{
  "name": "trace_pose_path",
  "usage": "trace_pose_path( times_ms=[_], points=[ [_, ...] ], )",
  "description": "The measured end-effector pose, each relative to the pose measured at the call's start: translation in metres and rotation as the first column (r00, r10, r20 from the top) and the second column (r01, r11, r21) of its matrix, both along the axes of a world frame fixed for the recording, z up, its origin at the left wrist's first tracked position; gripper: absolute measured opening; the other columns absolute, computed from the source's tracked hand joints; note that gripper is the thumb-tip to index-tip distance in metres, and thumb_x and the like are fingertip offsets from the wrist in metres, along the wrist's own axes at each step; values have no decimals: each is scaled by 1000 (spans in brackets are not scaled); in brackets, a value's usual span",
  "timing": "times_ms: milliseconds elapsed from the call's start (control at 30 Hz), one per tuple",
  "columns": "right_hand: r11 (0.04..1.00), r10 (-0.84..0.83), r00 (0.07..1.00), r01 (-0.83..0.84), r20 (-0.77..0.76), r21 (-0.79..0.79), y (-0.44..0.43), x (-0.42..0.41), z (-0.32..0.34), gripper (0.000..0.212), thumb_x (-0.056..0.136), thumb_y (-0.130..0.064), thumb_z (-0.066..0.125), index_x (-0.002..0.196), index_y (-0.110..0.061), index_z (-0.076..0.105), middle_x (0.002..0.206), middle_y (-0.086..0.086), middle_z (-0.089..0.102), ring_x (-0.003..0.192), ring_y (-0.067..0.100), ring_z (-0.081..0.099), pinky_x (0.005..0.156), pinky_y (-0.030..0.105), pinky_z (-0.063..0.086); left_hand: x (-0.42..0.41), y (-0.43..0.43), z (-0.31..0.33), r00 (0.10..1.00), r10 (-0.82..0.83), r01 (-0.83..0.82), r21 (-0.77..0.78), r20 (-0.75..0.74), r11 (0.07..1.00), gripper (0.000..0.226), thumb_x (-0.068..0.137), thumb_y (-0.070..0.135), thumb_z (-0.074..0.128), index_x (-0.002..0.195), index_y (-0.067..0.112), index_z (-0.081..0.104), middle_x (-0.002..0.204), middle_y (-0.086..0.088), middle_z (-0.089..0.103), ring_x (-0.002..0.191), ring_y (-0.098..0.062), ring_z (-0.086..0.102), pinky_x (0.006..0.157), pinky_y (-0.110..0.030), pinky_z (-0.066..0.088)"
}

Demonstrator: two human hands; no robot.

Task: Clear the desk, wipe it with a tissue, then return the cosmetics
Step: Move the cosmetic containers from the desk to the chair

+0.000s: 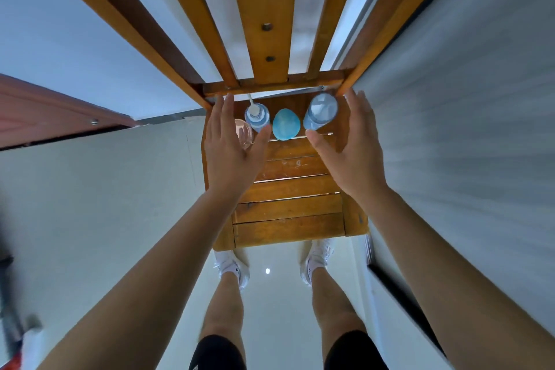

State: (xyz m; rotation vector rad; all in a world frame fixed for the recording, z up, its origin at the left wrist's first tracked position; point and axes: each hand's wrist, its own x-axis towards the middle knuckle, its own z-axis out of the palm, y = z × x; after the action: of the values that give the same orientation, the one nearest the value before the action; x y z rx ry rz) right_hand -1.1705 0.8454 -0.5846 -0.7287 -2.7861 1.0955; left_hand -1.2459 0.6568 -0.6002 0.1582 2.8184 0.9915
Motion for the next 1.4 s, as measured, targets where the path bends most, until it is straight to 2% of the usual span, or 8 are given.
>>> trace_pose_path(
  times_ms=[233,333,433,567,667,1000,1167,1400],
  points=[
    [987,62,967,-23,-246,158,1,-9,160,67,100,-64,34,156,-30,25,166,3,20,153,22,20,117,49,36,5,-47,168,976,-136,112,-142,-171,984,60,99,51,41,154,29,29,165,-1,16,153,-24,12,119,-60,19],
    [973,177,910,-103,-375,208,-17,-44,234,63,102,-58,34,157,-28,26,166,5,19,153,24,16,122,50,24,0,-88,259,903,-209,124,-236,-377,964,59,100,45,45,152,18,34,163,-15,19,151,-34,13,114,-66,21],
    [942,336,807,-286,-485,175,-58,-75,303,61,104,-52,38,157,-25,26,167,8,17,154,25,15,122,50,24,17,-138,350,823,-124,-75,-323,-554,944,59,102,43,44,152,12,35,161,-21,21,149,-39,18,110,-66,25],
    [848,500,606,-488,-619,207,-126,-87,397,59,104,-51,40,157,-27,28,167,2,16,154,19,12,123,48,19,68,-205,447,748,132,-381,-259,-650,887,59,104,48,36,156,24,22,165,-11,11,153,-30,8,118,-59,17],
    [788,543,433,-559,-720,259,-179,-84,458,57,103,-50,42,154,-26,35,165,2,23,153,18,18,119,54,29,117,-262,494,659,242,-541,-225,-712,811,61,103,53,32,157,27,20,166,-7,10,153,-26,8,119,-57,16],
    [537,603,37,-757,-797,372,-484,30,520,55,103,-45,48,152,-23,39,163,7,28,152,19,23,118,49,30,342,-490,535,415,482,-864,-168,-771,476,62,101,55,32,157,31,20,166,-5,6,153,-24,4,120,-57,16],
    [275,661,-159,-858,-734,433,-668,132,516,59,101,-45,50,154,-21,37,163,10,27,151,22,24,122,43,24,468,-600,534,184,620,-972,-47,-763,230,61,100,52,36,153,24,32,164,-11,16,152,-29,13,118,-58,19],
    [-9,656,-344,-894,-672,449,-832,215,502,59,102,-47,48,154,-22,37,164,8,25,152,19,22,122,36,21,559,-702,517,56,690,-998,-69,-722,8,62,99,53,36,155,25,29,165,-8,13,153,-25,10,119,-55,17]
  ],
)
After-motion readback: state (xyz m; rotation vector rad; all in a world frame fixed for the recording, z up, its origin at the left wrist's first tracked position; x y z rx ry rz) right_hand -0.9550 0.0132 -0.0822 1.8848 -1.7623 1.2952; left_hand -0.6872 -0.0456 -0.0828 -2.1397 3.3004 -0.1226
